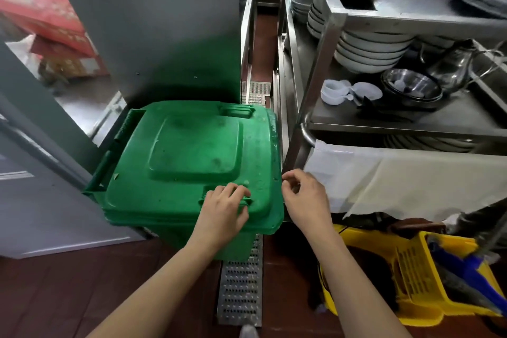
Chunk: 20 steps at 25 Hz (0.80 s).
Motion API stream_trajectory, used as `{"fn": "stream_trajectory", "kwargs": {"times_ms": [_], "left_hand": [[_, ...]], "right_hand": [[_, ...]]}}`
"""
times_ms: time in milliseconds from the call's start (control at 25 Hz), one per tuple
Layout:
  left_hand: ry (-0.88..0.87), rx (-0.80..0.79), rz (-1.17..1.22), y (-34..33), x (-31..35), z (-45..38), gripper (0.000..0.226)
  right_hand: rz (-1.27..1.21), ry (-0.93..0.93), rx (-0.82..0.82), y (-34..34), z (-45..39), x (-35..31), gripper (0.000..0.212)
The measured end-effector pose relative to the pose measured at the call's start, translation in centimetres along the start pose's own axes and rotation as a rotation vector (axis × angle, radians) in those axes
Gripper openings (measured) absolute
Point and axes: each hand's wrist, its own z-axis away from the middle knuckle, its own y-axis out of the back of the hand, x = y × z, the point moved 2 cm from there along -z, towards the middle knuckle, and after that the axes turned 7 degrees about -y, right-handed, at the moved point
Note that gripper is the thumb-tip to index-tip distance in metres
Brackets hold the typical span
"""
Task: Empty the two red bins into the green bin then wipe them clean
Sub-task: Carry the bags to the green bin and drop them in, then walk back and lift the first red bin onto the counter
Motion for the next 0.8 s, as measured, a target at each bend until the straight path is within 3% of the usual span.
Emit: {"fn": "stream_trajectory", "kwargs": {"times_ms": [360,800], "left_hand": [[0.189,0.084,0.19,4.0,-2.2,2.2,0.027],[0.502,0.37,0.227,13.0,-7.0,10.7,0.02]], "right_hand": [[-0.093,0.182,-0.097,-2.4,-0.1,-4.6,0.016],[-0.176,0.484,-0.353,-9.9,4.1,-16.1,0.022]]}}
